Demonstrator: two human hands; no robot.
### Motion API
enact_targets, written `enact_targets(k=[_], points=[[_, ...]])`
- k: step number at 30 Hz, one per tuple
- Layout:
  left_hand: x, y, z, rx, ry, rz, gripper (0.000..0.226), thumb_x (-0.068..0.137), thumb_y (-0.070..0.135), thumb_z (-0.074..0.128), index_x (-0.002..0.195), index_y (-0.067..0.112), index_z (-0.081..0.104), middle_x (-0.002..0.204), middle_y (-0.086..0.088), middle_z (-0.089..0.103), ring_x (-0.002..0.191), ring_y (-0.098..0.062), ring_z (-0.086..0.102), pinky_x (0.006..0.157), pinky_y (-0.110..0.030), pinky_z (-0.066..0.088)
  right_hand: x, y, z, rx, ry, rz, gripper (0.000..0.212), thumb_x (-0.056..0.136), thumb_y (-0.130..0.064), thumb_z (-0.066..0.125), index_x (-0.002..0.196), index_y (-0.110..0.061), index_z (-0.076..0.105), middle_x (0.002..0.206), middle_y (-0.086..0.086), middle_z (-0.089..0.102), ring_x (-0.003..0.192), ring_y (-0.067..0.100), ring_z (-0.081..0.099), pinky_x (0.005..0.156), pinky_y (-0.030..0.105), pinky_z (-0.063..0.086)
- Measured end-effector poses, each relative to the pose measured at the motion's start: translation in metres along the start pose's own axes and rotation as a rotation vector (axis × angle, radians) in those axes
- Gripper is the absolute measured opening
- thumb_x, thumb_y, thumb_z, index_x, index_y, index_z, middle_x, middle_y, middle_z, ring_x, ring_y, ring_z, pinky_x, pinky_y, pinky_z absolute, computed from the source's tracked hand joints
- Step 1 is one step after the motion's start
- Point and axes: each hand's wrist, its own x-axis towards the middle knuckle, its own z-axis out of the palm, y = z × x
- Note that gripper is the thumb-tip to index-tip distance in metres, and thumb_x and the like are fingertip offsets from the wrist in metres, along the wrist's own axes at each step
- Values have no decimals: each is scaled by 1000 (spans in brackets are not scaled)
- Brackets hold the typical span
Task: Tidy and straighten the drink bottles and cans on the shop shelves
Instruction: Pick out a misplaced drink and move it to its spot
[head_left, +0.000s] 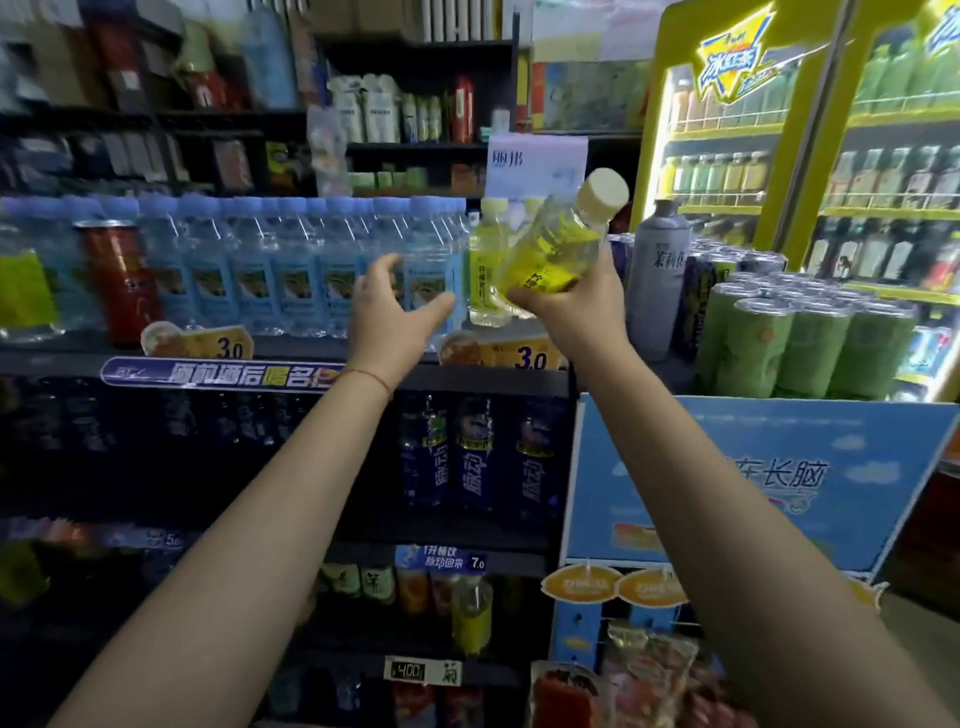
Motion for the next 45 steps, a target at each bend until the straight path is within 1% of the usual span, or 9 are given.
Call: enact_targets(k=[8, 15, 27, 31, 34, 37, 39, 42, 45], points=[[22, -1, 41, 204, 115, -68, 95, 84, 40, 74, 154, 12, 16, 157, -9, 28, 141, -27, 33, 106, -43, 39, 61, 39, 4, -320, -115, 174, 74, 71, -24, 89, 129, -15, 45, 113, 1, 60, 104, 21, 57, 82, 35, 48], [23, -14, 56, 354, 277, 70, 82, 91, 32, 64, 155, 14, 16, 143, -15, 41, 130, -31, 42, 86, -42, 48, 93, 77, 26, -402, -186, 259, 67, 77, -29, 85, 126, -10, 45, 123, 8, 62, 109, 27, 62, 85, 39, 53], [23, -19, 57, 289, 306, 96, 80, 90, 29, 67, 154, 16, 21, 145, -10, 42, 133, -28, 41, 94, -42, 46, 118, 102, 43, -530, -183, 286, 65, 77, -40, 83, 127, -10, 55, 121, 10, 65, 104, 28, 65, 79, 37, 55], [20, -17, 55, 279, 278, 53, 82, 90, 31, 67, 155, 19, 19, 150, -8, 38, 136, -27, 38, 95, -44, 46, 104, 92, 43, -489, -171, 338, 69, 85, -26, 74, 138, -2, 37, 135, 16, 50, 119, 34, 55, 92, 43, 52], [18, -13, 46, 239, 173, 15, 85, 92, 32, 66, 157, 21, 12, 158, -7, 30, 143, -27, 32, 105, -46, 41, 80, 64, 42, -442, -56, 193, 62, 88, -22, 62, 141, -1, 36, 140, 18, 40, 128, 33, 42, 105, 47, 43], [9, -9, 30, 219, 52, -41, 81, 95, 36, 61, 158, 24, 11, 161, -5, 23, 145, -26, 28, 112, -46, 34, 41, 32, 45, -264, 70, -145, 34, 88, -12, 56, 121, -4, 56, 119, 12, 54, 112, 24, 50, 96, 31, 41], [-7, -10, 15, 225, 117, 12, 62, 96, 33, 58, 151, 22, 32, 153, -8, 33, 136, -25, 39, 108, -40, 40, 7, 16, 52, -131, 39, -303, 16, 87, -6, 55, 100, -6, 64, 95, 5, 62, 88, 16, 55, 76, 22, 41], [-39, -22, -12, 245, 275, 126, 17, 93, 21, 58, 109, 20, 64, 114, -4, 61, 93, -14, 58, 79, -23, 45, -36, 5, 75, 28, -184, -262, 10, 88, -7, 55, 89, -13, 63, 67, -4, 61, 59, 15, 57, 55, 23, 42], [-60, -58, -44, 175, 226, -58, 15, 88, 28, 56, 75, 30, 64, 72, 7, 66, 65, -19, 64, 60, -36, 53, -62, 16, 107, 39, -393, -210, 11, 89, -10, 55, 88, -18, 63, 63, -6, 61, 54, 13, 57, 53, 31, 47]])
